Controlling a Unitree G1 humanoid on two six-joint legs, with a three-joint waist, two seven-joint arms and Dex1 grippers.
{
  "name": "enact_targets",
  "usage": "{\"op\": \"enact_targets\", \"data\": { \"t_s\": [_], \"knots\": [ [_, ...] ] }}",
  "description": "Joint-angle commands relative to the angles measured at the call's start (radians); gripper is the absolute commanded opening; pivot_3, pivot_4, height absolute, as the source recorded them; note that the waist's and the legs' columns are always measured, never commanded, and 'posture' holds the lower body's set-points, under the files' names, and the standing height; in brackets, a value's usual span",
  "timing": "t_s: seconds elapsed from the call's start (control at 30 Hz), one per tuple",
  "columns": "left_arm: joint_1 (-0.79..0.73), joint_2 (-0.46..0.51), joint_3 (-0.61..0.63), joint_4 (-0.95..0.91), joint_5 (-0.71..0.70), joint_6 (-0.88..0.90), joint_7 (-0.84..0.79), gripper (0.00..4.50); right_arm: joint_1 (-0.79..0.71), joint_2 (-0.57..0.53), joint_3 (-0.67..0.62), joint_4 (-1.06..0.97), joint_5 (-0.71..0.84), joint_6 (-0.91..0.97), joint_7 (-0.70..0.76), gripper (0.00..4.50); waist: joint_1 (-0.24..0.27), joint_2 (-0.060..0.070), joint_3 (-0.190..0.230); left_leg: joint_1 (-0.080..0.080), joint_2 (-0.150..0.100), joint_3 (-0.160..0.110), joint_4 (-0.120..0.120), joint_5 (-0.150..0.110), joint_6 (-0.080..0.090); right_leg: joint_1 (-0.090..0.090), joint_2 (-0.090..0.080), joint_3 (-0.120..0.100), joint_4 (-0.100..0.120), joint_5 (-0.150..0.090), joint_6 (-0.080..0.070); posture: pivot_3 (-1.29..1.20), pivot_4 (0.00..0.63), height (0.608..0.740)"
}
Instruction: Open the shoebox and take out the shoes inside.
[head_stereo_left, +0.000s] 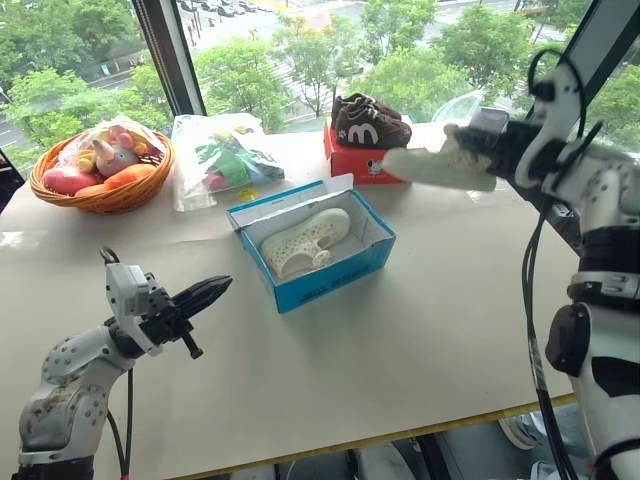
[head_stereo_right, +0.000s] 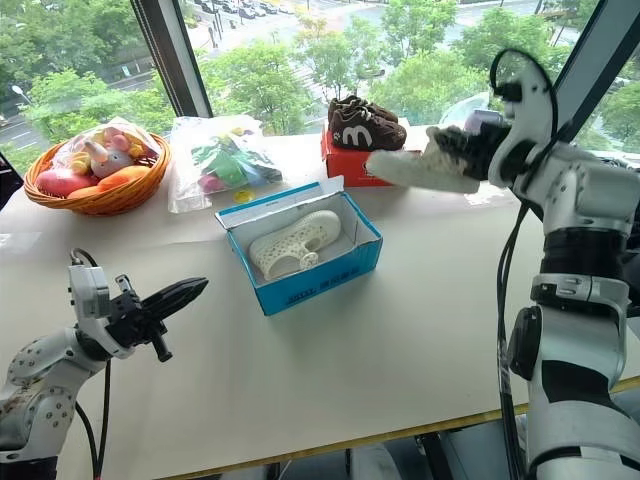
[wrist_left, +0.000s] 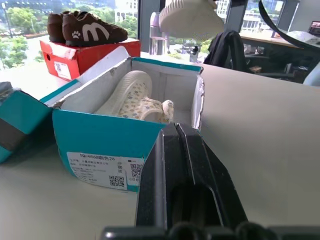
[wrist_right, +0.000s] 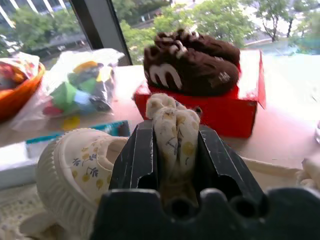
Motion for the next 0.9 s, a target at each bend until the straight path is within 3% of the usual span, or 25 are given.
{"op": "enact_targets", "data": {
  "t_s": [0.03,0.77,0.9],
  "knots": [
    [0.003,0.036,-0.025,-0.001,0.03,-0.02,-0.043,0.0,0.021,-0.02,-0.016,-0.027,-0.017,-0.064,-0.022,1.03,-0.001,0.0,0.0,0.0,0.0,0.0,0.0,0.0,0.0,0.0,0.0,0.0,0.0,0.0,0.0,0.0,0.15,0.74],
    [-0.048,0.056,-0.055,0.04,0.057,-0.028,-0.097,0.0,0.252,0.015,-0.047,-0.141,-0.034,-0.099,-0.137,1.03,0.001,0.001,0.0,0.001,0.0,0.0,0.0,0.0,0.0,0.001,0.0,0.001,0.0,0.0,0.001,0.0,0.15,0.74],
    [-0.045,0.062,-0.053,0.039,0.058,-0.026,-0.107,0.0,0.319,0.035,-0.064,-0.209,-0.011,-0.079,-0.155,2.15,0.004,0.001,0.0,0.001,0.0,0.0,0.001,0.0,0.0,0.002,0.0,0.001,0.0,0.0,0.001,0.0,0.15,0.74]
  ]
}}
